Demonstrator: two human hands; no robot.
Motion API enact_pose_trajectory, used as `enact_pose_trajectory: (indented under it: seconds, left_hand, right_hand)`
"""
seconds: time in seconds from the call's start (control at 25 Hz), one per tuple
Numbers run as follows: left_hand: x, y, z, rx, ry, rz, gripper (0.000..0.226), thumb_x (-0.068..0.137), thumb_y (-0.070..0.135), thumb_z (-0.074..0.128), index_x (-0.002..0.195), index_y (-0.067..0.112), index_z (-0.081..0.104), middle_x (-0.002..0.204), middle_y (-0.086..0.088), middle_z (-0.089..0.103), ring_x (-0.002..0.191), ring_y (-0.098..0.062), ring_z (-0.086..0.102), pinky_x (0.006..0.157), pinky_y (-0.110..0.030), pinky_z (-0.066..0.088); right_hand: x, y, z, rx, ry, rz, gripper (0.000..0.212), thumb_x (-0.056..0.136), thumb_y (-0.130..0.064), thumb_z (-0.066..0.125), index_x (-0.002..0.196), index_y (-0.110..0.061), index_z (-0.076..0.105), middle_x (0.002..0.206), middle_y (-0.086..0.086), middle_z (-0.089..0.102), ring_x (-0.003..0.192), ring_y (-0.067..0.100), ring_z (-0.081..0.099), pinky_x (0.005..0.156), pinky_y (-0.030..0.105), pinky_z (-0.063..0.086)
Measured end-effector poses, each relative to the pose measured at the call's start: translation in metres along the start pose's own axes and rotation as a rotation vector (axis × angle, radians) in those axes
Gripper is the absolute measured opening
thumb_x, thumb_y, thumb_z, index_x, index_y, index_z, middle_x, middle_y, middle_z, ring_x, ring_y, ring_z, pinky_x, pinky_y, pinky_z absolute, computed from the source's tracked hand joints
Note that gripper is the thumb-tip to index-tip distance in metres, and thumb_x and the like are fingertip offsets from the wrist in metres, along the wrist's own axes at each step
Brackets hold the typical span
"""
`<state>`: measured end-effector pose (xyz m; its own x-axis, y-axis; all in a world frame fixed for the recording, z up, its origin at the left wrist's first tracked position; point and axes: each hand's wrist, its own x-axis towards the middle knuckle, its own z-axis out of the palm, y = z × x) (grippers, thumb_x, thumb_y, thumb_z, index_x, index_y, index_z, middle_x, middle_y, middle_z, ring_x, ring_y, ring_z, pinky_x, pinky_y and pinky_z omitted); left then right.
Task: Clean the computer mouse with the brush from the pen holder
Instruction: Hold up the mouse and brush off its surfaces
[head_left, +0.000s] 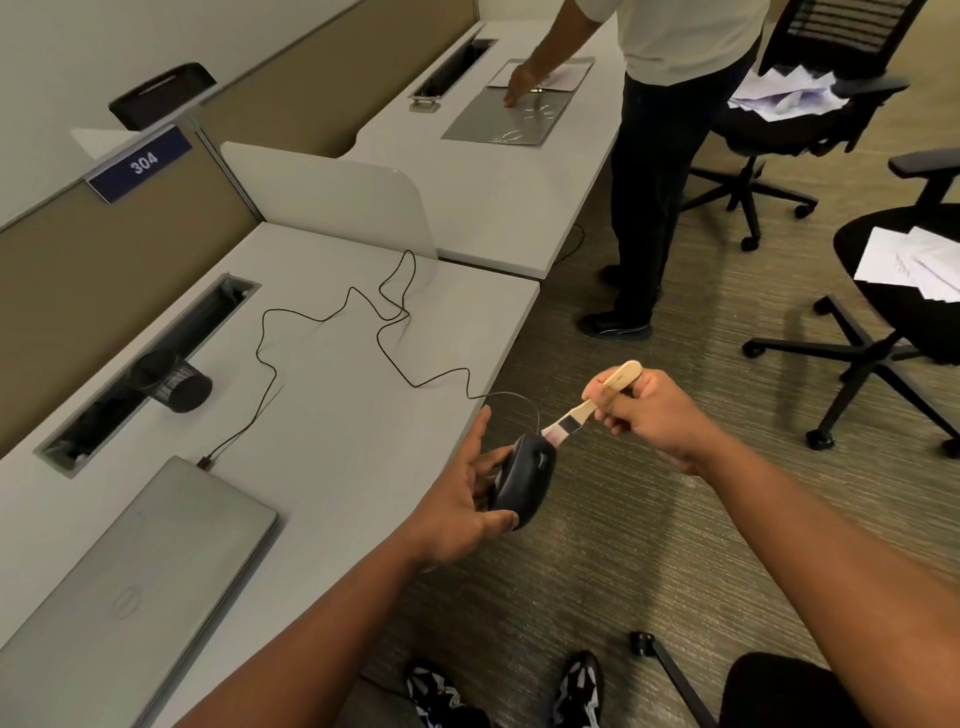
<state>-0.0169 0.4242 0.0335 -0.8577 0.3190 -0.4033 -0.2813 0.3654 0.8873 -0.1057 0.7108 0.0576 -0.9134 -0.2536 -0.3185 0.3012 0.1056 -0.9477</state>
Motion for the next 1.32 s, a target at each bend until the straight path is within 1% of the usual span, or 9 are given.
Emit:
enact_pose_trajectory:
  seconds: [0.08, 0.32, 0.56, 0.64, 0.72, 0.88, 1.08, 1.2, 1.32]
  left_hand:
    - [0.000, -0.003, 0.002, 0.010, -0.005, -0.013, 0.134, 0.086, -0.002, 0.085, 0.156, 0.076, 0.000, 0.142, 0.044, 0.053, 0.144, -0.004, 0.047, 0.108, -0.035, 0.057]
    - [-0.002, -0.006, 0.003, 0.005, -0.047, -0.031, 0.136, 0.086, -0.003, 0.084, 0.150, 0.082, -0.002, 0.135, 0.052, 0.053, 0.120, 0.018, 0.060, 0.087, -0.017, 0.058]
    - [-0.005, -0.006, 0.004, 0.022, -0.077, -0.032, 0.135, 0.089, -0.004, 0.082, 0.161, 0.066, -0.007, 0.138, 0.051, 0.053, 0.121, 0.016, 0.061, 0.086, -0.015, 0.057]
    - [-0.005, -0.006, 0.003, 0.027, -0.069, -0.022, 0.135, 0.088, -0.004, 0.082, 0.158, 0.070, -0.007, 0.136, 0.054, 0.051, 0.119, 0.019, 0.061, 0.084, -0.014, 0.057]
    - [-0.005, -0.007, 0.001, 0.030, -0.058, -0.020, 0.135, 0.088, -0.002, 0.083, 0.154, 0.075, -0.006, 0.134, 0.056, 0.051, 0.117, 0.019, 0.061, 0.083, -0.015, 0.058]
    - [-0.005, -0.008, 0.003, 0.024, -0.044, -0.012, 0.134, 0.087, -0.002, 0.084, 0.156, 0.074, -0.001, 0.141, 0.046, 0.055, 0.127, 0.006, 0.064, 0.089, -0.023, 0.060]
    - [-0.005, -0.010, 0.006, 0.023, -0.041, -0.016, 0.135, 0.087, -0.003, 0.084, 0.147, 0.084, 0.000, 0.141, 0.045, 0.054, 0.126, 0.010, 0.062, 0.093, -0.024, 0.060]
    - [-0.005, -0.010, 0.008, 0.030, -0.036, -0.030, 0.134, 0.088, -0.002, 0.084, 0.152, 0.079, -0.001, 0.142, 0.043, 0.052, 0.126, 0.007, 0.062, 0.103, -0.032, 0.060]
    - [-0.003, -0.007, 0.008, 0.046, -0.038, -0.023, 0.134, 0.088, -0.002, 0.084, 0.148, 0.084, 0.000, 0.136, 0.048, 0.052, 0.121, 0.012, 0.063, 0.098, -0.026, 0.061]
  right_hand:
    - [0.000, -0.001, -0.001, 0.085, -0.023, 0.010, 0.011, 0.100, -0.018, 0.068, 0.097, -0.015, 0.078, 0.076, 0.003, 0.071, 0.067, 0.010, 0.061, 0.063, 0.025, 0.052]
    - [-0.003, 0.001, 0.003, 0.018, -0.055, 0.008, 0.012, 0.100, -0.018, 0.066, 0.104, -0.011, 0.076, 0.079, 0.003, 0.070, 0.069, 0.008, 0.062, 0.065, 0.024, 0.054]
    - [-0.003, 0.005, 0.016, -0.011, 0.071, -0.020, 0.010, 0.100, -0.021, 0.068, 0.103, -0.015, 0.076, 0.080, 0.002, 0.070, 0.072, 0.012, 0.061, 0.066, 0.025, 0.053]
    - [-0.004, 0.002, 0.016, 0.111, 0.099, -0.020, 0.017, 0.095, -0.029, 0.071, 0.104, -0.015, 0.076, 0.078, 0.001, 0.069, 0.071, 0.011, 0.061, 0.067, 0.026, 0.053]
    - [-0.005, -0.001, 0.015, 0.201, 0.022, -0.010, 0.028, 0.087, -0.036, 0.074, 0.103, -0.013, 0.076, 0.077, 0.001, 0.070, 0.070, 0.010, 0.061, 0.067, 0.026, 0.053]
    - [-0.008, -0.002, 0.014, -0.005, -0.096, -0.009, 0.016, 0.097, -0.025, 0.070, 0.104, -0.011, 0.075, 0.082, 0.005, 0.070, 0.073, 0.013, 0.061, 0.068, 0.027, 0.053]
    - [-0.012, -0.006, 0.019, 0.013, 0.096, -0.098, 0.013, 0.101, -0.024, 0.067, 0.102, -0.013, 0.073, 0.075, 0.002, 0.068, 0.067, 0.010, 0.059, 0.062, 0.022, 0.051]
    - [-0.014, -0.011, 0.027, 0.058, -0.008, -0.100, 0.017, 0.099, -0.029, 0.068, 0.100, -0.013, 0.074, 0.071, -0.001, 0.070, 0.063, 0.009, 0.061, 0.058, 0.020, 0.051]
    - [-0.014, -0.013, 0.036, -0.110, -0.020, -0.085, 0.015, 0.101, -0.028, 0.067, 0.096, -0.015, 0.074, 0.067, -0.004, 0.068, 0.061, 0.008, 0.059, 0.057, 0.022, 0.049]
